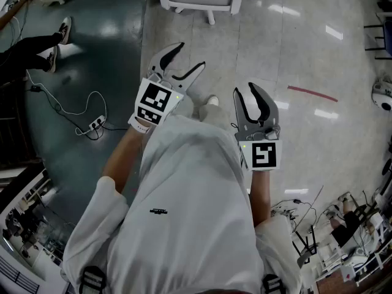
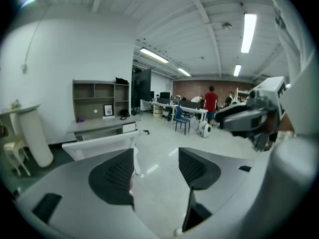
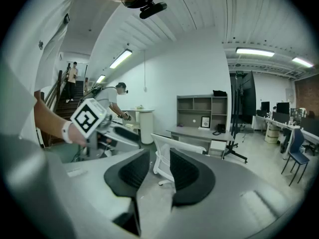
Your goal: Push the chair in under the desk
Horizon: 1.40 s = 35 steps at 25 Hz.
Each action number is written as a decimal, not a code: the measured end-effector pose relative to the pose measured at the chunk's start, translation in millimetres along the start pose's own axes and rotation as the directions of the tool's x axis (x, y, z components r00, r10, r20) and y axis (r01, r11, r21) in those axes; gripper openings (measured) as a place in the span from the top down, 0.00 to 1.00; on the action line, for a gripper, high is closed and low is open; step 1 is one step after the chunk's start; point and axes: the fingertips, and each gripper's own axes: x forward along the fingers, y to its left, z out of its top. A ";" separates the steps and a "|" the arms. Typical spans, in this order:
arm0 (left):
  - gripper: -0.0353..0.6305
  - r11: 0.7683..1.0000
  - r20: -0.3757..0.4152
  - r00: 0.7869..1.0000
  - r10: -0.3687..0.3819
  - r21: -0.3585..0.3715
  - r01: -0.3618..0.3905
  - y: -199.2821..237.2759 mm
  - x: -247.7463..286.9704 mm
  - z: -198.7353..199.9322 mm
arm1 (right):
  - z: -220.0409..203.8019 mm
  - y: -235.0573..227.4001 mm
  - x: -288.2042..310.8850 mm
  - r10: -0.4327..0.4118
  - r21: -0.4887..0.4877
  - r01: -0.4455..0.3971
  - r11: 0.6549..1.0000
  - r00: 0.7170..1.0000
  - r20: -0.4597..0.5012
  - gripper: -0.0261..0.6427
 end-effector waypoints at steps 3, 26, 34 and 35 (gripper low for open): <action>0.65 0.981 0.066 0.997 0.051 -0.191 -0.037 -39.4 -49.0 -7.4 | 6.4 17.6 -5.0 0.005 -0.038 -0.004 0.999 1.000 0.030 0.78; 0.94 0.968 0.084 0.971 0.223 -0.135 -0.210 -53.9 -119.4 -23.6 | 0.0 65.9 -15.2 0.095 -0.087 -0.085 0.993 0.989 0.109 0.83; 0.94 0.963 0.094 0.963 0.253 -0.118 -0.242 -33.7 -107.7 -7.3 | 5.5 44.2 3.8 0.100 -0.079 -0.091 0.993 0.988 0.117 0.82; 0.94 0.963 0.095 0.963 0.254 -0.117 -0.243 -28.0 -104.5 -5.4 | 7.5 41.6 9.1 0.101 -0.081 -0.092 0.992 0.988 0.117 0.82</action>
